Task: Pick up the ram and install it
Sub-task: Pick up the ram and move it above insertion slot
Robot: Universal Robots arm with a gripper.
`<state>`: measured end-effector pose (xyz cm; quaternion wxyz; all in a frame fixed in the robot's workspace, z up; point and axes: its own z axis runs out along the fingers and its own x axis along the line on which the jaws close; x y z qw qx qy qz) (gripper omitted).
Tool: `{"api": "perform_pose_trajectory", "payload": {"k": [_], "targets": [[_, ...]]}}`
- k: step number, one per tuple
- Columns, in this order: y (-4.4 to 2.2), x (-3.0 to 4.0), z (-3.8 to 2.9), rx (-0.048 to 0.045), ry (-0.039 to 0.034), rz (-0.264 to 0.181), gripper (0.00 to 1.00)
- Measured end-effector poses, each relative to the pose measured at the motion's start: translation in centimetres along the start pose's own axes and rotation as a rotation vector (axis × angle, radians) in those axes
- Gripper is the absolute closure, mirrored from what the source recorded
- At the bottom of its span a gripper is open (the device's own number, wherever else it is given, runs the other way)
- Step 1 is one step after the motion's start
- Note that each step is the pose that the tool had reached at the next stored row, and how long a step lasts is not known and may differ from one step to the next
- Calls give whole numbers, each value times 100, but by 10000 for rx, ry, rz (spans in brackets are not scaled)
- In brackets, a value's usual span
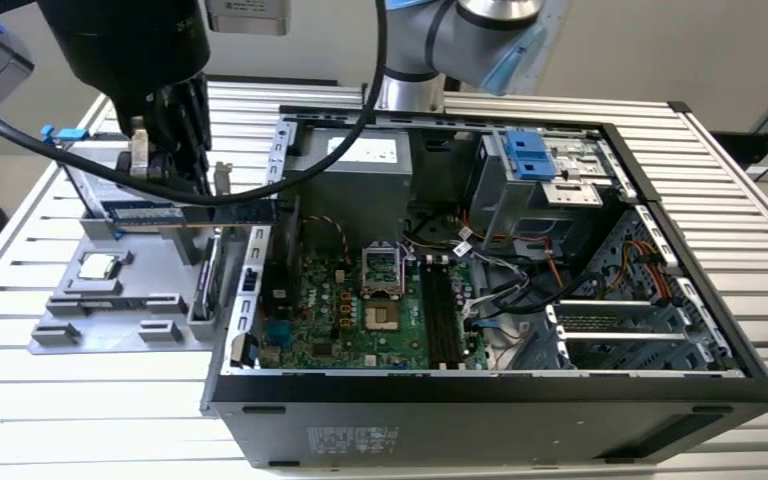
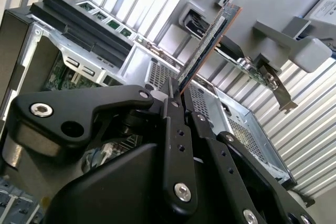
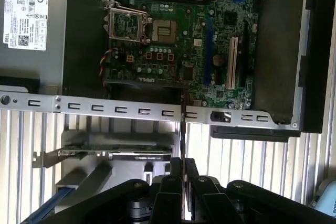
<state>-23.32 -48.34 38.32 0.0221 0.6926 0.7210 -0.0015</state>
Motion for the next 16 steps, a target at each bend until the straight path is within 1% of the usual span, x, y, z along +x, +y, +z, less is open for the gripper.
{"api": "perform_pose_trajectory", "payload": {"k": [16], "targets": [[172, -7, 5, 0, 0, 0, 100]]}}
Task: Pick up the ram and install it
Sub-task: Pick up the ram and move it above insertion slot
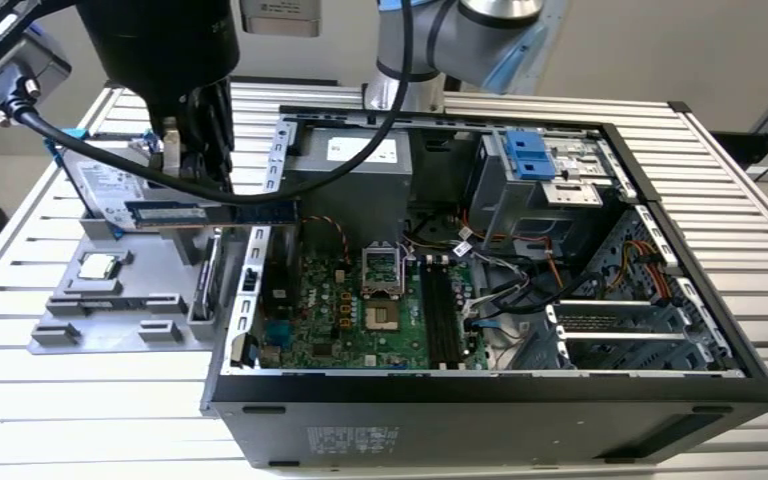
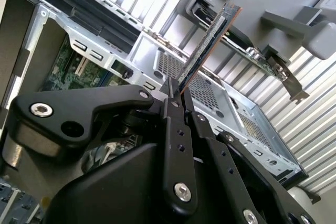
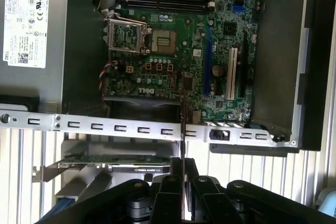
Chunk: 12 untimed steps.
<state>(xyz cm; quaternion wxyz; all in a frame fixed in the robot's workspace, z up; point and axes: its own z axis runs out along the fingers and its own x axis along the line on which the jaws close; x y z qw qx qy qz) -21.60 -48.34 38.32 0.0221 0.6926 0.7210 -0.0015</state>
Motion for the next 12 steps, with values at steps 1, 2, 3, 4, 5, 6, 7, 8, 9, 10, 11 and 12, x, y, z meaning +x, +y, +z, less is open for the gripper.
{"api": "perform_pose_trajectory", "payload": {"k": [1, 2, 3, 4, 5, 6, 7, 8, 9, 10, 11, 12], "targets": [[10, 0, 0, 0, 0, 0, 100], [21, -1, 1, 0, 2, 0, 100], [31, -1, 1, 1, 1, 0, 100], [43, -2, 1, 0, -1, 0, 100], [55, -2, 2, 0, 0, 0, 100], [69, -3, 2, -1, 0, 1, 100], [83, -3, 3, -1, 1, 0, 100], [98, -4, 3, 1, 1, 0, 100], [113, -4, 4, 0, 1, 1, 100], [129, -5, 4, 0, 1, 0, 100], [145, -6, 4, 0, 0, 0, 100], [161, -6, 5, -1, 1, 0, 100]]}}
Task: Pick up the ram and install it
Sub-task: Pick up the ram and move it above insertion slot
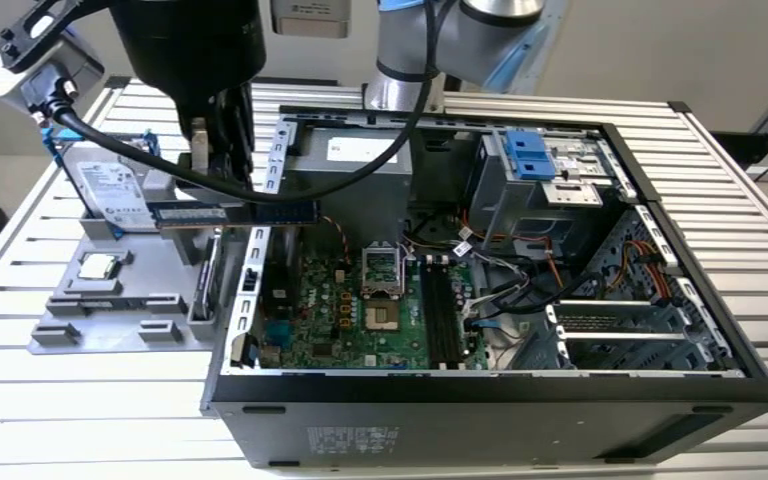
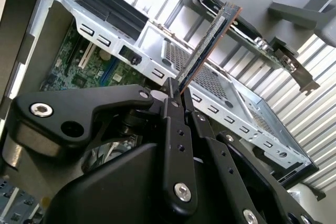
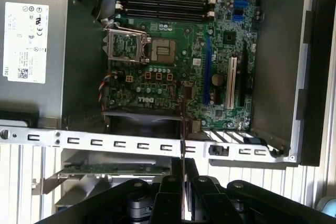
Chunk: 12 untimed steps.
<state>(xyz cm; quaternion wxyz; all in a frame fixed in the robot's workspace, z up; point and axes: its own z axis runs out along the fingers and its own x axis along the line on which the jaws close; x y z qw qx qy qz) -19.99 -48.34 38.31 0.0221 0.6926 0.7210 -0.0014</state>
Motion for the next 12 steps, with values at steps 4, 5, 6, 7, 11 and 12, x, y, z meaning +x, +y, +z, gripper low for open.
{"api": "perform_pose_trajectory", "payload": {"k": [4, 5, 6, 7, 11, 12], "targets": [[61, -3, 1, 1, -1, 0, 100], [77, -3, 2, 1, 0, 0, 100], [92, -4, 2, 2, -1, 0, 100], [108, -4, 3, 1, -1, 0, 100], [169, -7, 5, 2, 0, -1, 100], [184, -7, 5, 3, -1, -1, 100]]}}
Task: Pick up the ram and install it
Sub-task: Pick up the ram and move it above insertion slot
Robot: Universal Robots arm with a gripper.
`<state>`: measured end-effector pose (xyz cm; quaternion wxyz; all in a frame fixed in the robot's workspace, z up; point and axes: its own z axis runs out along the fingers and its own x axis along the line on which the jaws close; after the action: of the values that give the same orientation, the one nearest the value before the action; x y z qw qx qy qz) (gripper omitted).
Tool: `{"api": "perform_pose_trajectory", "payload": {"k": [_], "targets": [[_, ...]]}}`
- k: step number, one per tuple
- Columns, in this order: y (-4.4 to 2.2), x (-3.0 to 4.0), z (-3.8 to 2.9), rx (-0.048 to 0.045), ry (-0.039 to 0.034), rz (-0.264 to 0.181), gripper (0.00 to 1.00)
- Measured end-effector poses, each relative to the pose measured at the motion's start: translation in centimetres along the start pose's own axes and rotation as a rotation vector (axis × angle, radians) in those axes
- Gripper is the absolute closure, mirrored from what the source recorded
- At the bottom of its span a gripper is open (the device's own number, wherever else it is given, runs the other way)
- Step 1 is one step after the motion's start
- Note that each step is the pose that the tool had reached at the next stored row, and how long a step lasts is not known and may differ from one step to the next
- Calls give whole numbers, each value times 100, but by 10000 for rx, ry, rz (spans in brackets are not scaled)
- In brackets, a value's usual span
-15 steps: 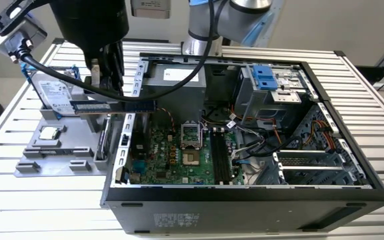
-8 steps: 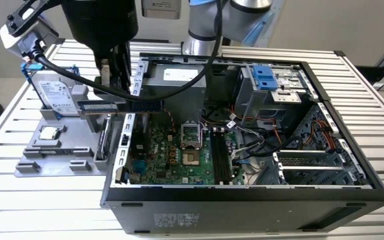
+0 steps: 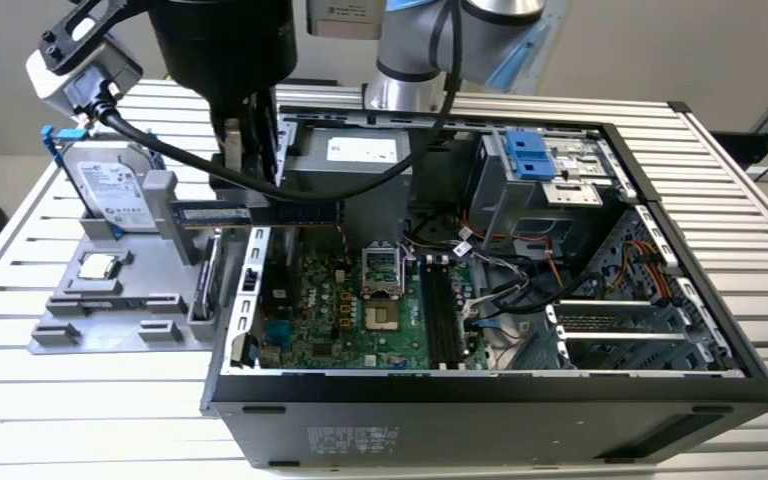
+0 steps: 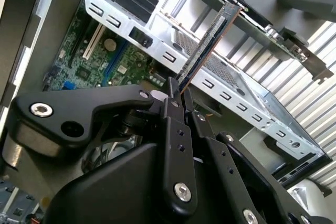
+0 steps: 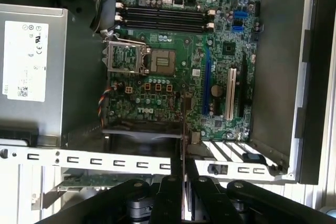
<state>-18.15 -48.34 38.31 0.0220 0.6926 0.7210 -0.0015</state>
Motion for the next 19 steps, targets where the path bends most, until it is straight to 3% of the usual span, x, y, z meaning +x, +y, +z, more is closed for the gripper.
{"api": "perform_pose_trajectory", "payload": {"k": [19], "targets": [[268, -11, 8, 2, 0, 0, 100]]}}
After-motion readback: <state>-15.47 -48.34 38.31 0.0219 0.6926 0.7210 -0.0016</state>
